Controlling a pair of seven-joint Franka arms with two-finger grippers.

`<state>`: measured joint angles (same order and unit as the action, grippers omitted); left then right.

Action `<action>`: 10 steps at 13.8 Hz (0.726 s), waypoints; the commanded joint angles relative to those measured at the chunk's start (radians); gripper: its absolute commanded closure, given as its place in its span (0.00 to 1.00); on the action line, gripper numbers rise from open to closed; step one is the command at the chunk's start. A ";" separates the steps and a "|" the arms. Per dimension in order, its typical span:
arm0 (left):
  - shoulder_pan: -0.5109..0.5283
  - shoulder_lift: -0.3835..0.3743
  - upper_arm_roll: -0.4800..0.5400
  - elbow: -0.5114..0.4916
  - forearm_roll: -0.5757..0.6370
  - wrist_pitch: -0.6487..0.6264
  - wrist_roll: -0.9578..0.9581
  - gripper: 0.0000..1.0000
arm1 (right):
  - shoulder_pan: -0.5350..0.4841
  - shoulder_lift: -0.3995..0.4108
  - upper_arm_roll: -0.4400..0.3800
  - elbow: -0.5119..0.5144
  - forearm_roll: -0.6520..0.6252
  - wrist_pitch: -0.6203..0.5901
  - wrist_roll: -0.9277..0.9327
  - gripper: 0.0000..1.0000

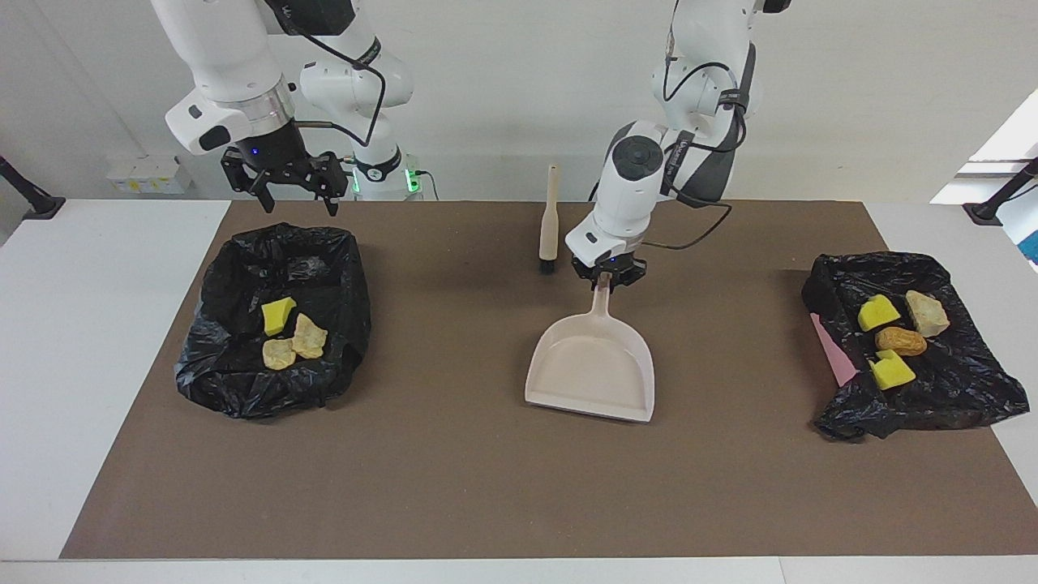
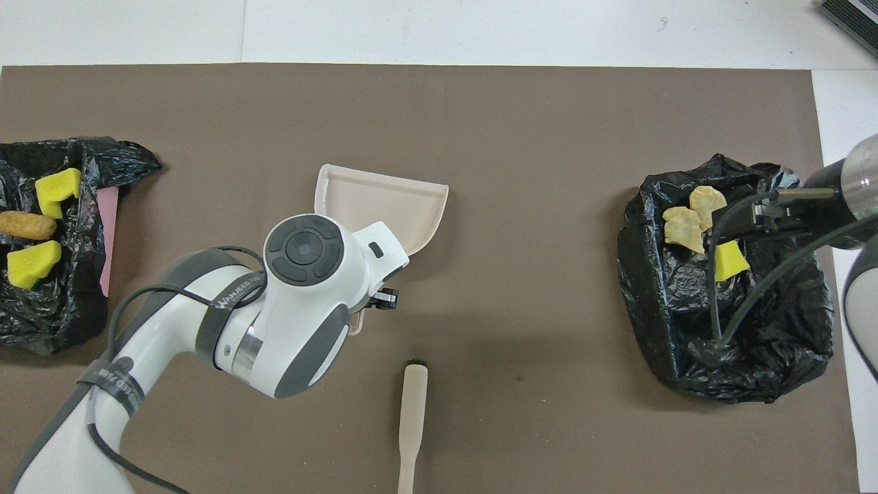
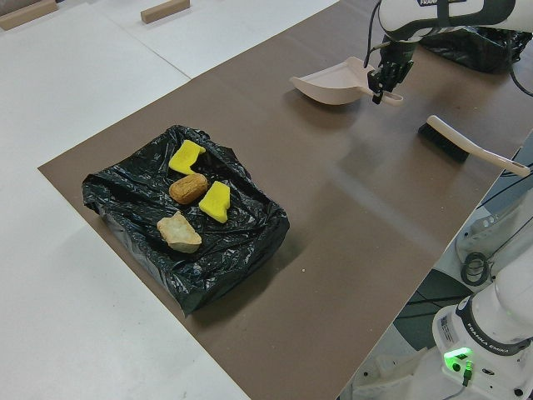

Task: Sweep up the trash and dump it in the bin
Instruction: 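Carry the empty dustpan back to the mat center with the left gripper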

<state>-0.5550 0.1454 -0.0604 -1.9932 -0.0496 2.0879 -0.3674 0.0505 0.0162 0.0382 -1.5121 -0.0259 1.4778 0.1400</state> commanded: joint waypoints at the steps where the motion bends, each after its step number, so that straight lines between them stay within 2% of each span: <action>1: -0.078 0.035 0.020 0.011 -0.067 0.070 -0.126 1.00 | 0.011 -0.005 -0.017 -0.005 0.006 -0.021 -0.025 0.00; 2: -0.115 0.058 0.024 0.014 -0.067 0.090 -0.186 1.00 | 0.026 -0.007 -0.018 -0.007 0.006 -0.025 -0.019 0.00; 5: -0.129 0.072 0.024 0.016 -0.064 0.101 -0.235 1.00 | 0.029 -0.012 -0.018 -0.011 0.006 -0.031 0.016 0.00; 6: -0.129 0.072 0.024 0.016 -0.062 0.097 -0.225 0.43 | 0.029 -0.012 -0.018 -0.011 0.006 -0.031 0.016 0.00; 7: -0.129 0.071 0.024 0.016 -0.052 0.090 -0.223 0.00 | 0.031 -0.013 -0.023 -0.011 0.006 -0.034 0.021 0.00; 10: -0.108 0.056 0.027 0.025 -0.041 0.075 -0.217 0.00 | 0.034 -0.027 -0.029 -0.019 0.006 -0.063 0.052 0.00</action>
<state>-0.6715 0.2139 -0.0445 -1.9803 -0.0985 2.1819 -0.5895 0.0733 0.0132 0.0191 -1.5133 -0.0256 1.4334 0.1672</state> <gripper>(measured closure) 0.225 0.000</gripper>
